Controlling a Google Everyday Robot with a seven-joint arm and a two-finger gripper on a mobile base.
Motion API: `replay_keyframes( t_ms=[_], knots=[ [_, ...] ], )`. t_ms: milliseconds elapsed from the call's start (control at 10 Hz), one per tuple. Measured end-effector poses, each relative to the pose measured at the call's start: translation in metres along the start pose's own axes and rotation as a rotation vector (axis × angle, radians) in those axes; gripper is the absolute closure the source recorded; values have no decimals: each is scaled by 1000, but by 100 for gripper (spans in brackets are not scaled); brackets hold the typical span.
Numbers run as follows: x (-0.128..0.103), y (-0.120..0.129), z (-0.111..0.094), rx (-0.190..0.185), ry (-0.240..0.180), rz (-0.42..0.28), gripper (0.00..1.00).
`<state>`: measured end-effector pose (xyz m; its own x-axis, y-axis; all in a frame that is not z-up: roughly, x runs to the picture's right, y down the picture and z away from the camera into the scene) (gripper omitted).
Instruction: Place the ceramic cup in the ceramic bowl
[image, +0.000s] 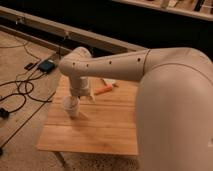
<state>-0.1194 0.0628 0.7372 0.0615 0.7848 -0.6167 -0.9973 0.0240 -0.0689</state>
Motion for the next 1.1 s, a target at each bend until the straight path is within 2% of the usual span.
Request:
replay_keyframes(
  t_ms=[400,800,1100],
  knots=[
    [-25,15,18,24,14,-36,35],
    [-45,22,44,0,31,-42,35],
    [-47,18,65,-9,57,-39,35]
  ],
)
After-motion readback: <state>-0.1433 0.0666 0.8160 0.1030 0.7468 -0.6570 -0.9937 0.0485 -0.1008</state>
